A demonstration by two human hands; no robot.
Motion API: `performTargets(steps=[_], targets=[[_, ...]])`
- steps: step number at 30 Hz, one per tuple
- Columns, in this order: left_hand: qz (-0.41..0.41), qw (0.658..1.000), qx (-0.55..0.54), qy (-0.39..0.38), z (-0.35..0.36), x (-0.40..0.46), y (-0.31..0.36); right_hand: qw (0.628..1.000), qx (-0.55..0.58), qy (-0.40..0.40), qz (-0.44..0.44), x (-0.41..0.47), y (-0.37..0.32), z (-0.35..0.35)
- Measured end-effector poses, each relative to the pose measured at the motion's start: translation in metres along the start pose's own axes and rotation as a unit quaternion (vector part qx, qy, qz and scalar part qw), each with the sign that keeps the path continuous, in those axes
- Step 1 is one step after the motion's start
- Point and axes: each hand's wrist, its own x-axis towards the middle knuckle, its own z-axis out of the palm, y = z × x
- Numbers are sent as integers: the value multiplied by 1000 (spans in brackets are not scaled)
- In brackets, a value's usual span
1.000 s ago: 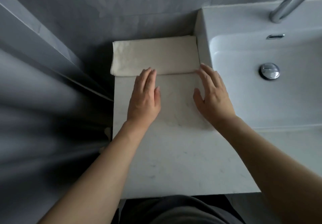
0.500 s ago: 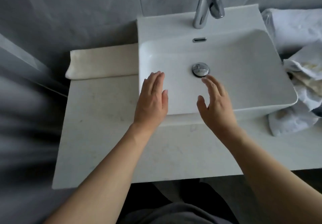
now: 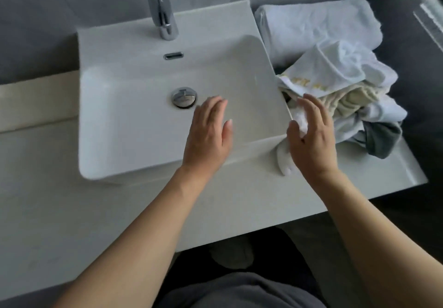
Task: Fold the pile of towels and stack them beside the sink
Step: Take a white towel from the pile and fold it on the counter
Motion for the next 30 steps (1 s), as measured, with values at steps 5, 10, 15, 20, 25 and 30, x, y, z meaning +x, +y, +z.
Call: performTargets(steps=[5,10,15,20,25,30], targets=[[6,999,-20,28,59,36,75,999,-35,40,-4,42,80,-40],[35,999,16,17,111,97,141,998,-42,40,-17,86,141,-73],[-23,984,152,-93,135,137,150,998,-13,-43,-35,119,166,-84],[-107,992,10,62,136,149,162,985,6,-168,-35,140,174,-83],[-285,853,-395,187,112,179,187,982,-8,-185,46,158,173,-79],[-318,659,-665,149,84,192,199,988,-35,-140,57,186,159,-73]])
